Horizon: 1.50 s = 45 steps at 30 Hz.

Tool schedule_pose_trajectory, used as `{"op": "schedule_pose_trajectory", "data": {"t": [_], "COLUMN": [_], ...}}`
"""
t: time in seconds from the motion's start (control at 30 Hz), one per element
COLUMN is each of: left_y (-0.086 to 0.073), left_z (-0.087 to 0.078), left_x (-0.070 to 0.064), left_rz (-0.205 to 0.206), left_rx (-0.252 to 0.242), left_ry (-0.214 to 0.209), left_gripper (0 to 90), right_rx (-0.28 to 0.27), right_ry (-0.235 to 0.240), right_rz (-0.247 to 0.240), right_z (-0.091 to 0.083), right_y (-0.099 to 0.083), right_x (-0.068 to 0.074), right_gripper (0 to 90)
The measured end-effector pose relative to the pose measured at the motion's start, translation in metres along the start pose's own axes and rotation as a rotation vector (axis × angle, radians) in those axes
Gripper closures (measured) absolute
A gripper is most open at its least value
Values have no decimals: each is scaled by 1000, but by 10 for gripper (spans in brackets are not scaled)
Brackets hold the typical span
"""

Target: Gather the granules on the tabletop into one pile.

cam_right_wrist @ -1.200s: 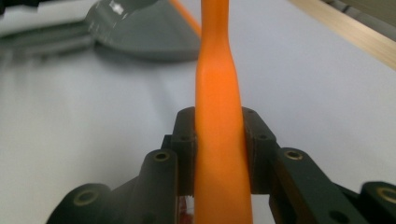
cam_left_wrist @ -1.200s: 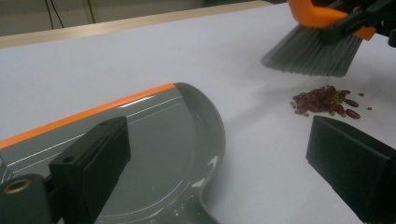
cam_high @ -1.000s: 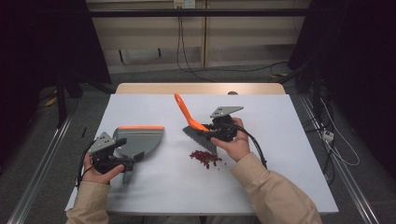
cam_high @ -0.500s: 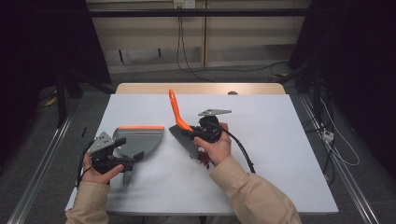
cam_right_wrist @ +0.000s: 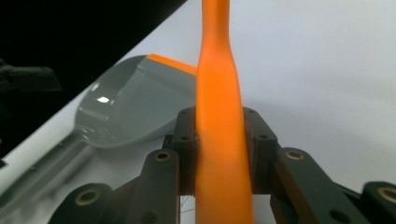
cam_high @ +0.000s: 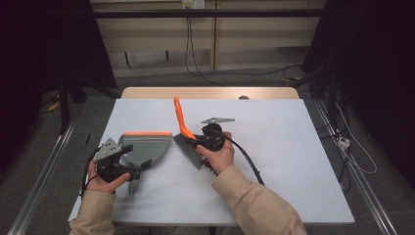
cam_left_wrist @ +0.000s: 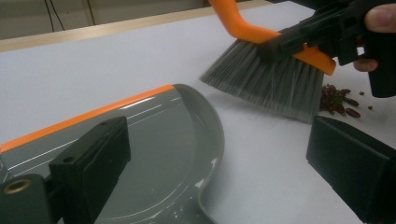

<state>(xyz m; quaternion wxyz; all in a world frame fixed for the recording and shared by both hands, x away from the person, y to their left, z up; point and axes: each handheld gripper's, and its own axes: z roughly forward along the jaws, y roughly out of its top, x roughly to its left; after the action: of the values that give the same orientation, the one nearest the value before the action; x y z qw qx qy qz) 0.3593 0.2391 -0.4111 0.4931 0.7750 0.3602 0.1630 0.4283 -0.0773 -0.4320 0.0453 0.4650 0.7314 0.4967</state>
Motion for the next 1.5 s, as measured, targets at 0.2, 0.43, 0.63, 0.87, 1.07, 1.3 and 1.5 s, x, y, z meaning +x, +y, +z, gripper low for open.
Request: {"op": "schedule_pose_trajectory", "data": {"t": [0.2, 0.43, 0.63, 0.87, 1.07, 1.3, 1.5], "left_y": [0, 0, 0, 0, -1, -1, -1], "left_z": [0, 0, 0, 1, 1, 0, 1], "left_x": [1, 0, 0, 0, 1, 2, 2], "left_rz": [1, 5, 3, 4, -1, -6, -7], "left_rx": [2, 3, 4, 8, 6, 3, 7], "left_ry": [0, 2, 3, 0, 0, 1, 0], "left_gripper": [63, 64, 64, 64, 63, 64, 63], "right_rx": [11, 6, 5, -38, -60, 17, 95], "right_ry": [-36, -51, -65, 16, 28, -3, 8], "right_rz": [9, 33, 11, 43, -46, -330, -509], "right_z": [-7, -16, -23, -31, -43, -54, -52], "right_y": [1, -1, -1, 7, 22, 24, 15], "right_x": [-14, -23, -24, -19, -21, -46, -50], "right_gripper": [711, 711, 711, 711, 711, 711, 711]}}
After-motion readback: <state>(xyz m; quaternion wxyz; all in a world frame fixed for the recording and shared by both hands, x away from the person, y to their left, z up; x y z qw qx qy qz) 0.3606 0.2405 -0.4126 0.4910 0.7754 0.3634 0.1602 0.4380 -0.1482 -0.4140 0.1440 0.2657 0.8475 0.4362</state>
